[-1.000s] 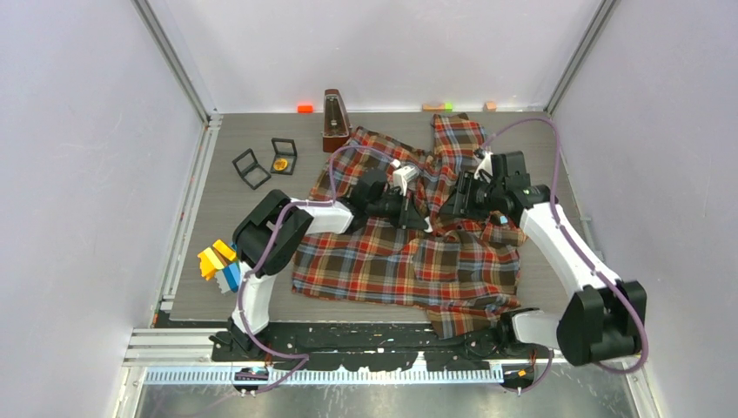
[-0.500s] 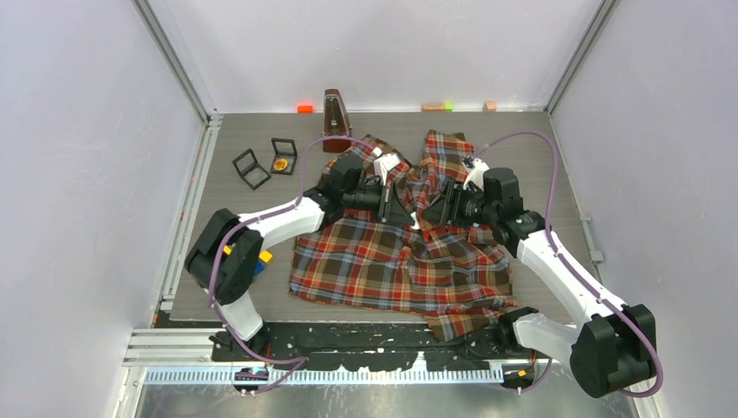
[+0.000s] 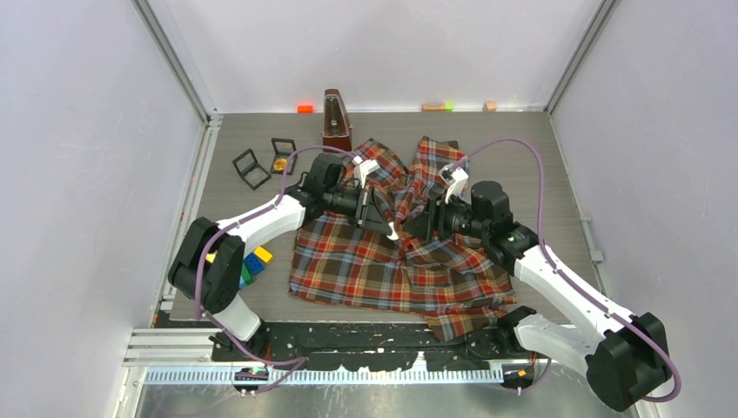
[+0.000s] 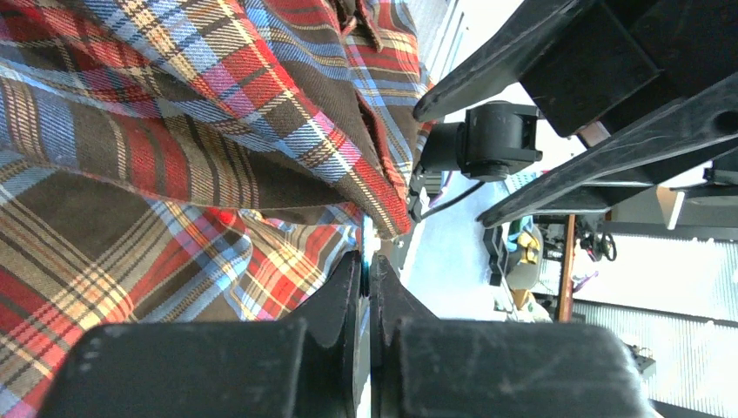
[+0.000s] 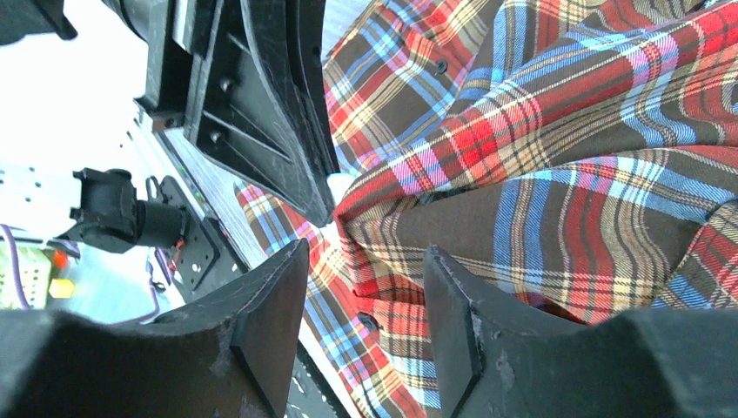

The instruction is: Pin the brooch onto the clothing

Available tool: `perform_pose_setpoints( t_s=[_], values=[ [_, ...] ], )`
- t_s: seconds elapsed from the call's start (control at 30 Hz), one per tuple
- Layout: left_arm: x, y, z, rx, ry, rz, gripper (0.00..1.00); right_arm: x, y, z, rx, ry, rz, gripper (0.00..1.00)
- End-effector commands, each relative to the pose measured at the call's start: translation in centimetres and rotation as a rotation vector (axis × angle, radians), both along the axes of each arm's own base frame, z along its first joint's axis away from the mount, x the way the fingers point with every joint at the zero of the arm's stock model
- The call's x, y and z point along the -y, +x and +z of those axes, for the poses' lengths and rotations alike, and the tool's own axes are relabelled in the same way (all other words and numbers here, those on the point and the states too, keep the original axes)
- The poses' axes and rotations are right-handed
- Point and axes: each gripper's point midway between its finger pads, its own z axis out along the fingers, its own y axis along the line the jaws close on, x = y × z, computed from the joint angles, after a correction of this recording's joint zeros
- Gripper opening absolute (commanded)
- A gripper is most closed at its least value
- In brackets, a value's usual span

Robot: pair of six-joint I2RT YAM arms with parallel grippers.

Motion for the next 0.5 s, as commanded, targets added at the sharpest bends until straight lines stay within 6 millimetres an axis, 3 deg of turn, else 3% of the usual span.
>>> perform_pose_setpoints(
  t_s=[0.0,0.3,0.47],
  values=[
    [-0.5,-1.8,2.4,0.005,-0.073,-0.075,0.00,-0.8,-0.2,0.7,0.108,-0.013,0.052,0.57],
    [-0.4,-1.9,2.9,0.009,-0.098,-0.091,0.00,-1.6,-0.3,-0.2,0.101,-0.054,0.054,0.56],
    [-0.3,-1.8,3.0,0.009,-0.109,-0.091,0.00,-2.2,-0.3,-0.9,0.087,-0.082,0.066,0.49]
  ],
)
